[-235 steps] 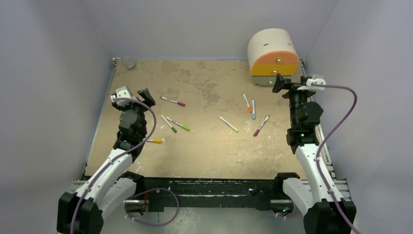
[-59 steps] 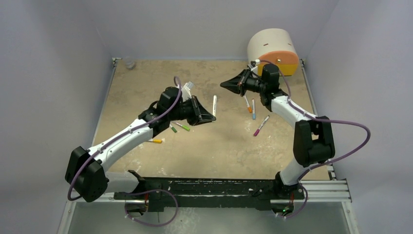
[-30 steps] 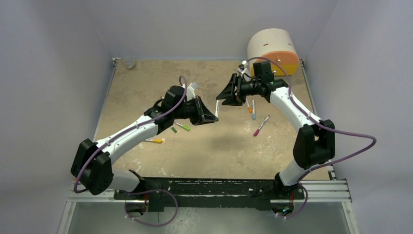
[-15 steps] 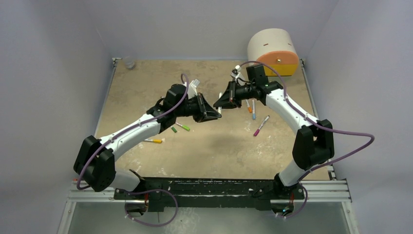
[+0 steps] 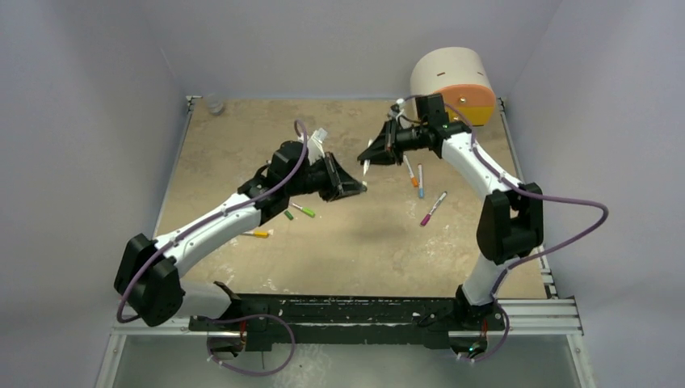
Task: Open the pen caps
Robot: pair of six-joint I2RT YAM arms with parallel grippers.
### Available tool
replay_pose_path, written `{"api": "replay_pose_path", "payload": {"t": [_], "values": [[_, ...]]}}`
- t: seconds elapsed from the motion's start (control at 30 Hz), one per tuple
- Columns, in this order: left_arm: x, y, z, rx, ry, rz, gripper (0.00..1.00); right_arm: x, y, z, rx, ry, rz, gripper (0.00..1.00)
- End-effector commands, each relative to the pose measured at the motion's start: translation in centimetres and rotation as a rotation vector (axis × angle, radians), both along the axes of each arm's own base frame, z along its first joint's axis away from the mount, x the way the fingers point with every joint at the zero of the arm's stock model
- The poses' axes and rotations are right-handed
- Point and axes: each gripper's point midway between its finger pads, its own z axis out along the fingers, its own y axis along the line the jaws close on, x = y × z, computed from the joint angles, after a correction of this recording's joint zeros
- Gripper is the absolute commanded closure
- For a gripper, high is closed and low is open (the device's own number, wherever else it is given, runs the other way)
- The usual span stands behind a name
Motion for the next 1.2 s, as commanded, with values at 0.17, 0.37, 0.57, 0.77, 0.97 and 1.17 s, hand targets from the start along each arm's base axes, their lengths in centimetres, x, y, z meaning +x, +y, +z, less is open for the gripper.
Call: {"api": "replay_pose_path", "payload": {"t": [0.17, 0.37, 0.57, 0.77, 0.97, 1.17], "values": [[-10.9, 0.7, 0.3, 0.026, 0.076, -0.22, 1.0, 11.7, -4.5, 4.8, -0.02, -0.265, -0.219, 1.0], [-8.6, 3.9, -2.5, 0.293, 0.048, -0.082, 1.0, 10.3, -4.5, 1.3, -0.206, -0.306, -0.152, 1.0], [-3.1, 5.2, -6.5, 0.585, 0.045, 0.077, 1.0, 4.8, -5.0, -5.5, -0.491, -0.297, -0.052, 1.0], [2.7, 6.5, -10.1, 0.826, -0.025, 0.176, 1.0, 2.6, -3.5, -8.8, -0.567, -0.284, 0.0, 1.0], [5.5, 6.3, -13.4, 0.85, -0.063, 0.195, 1.0, 1.6, -1.9, -12.2, -0.588, -0.246, 0.047, 0.97], [5.9, 4.6, -15.5, 0.787, -0.07, 0.152, 1.0, 0.6, 0.6, -15.0, -0.554, -0.207, 0.088, 0.97]]}}
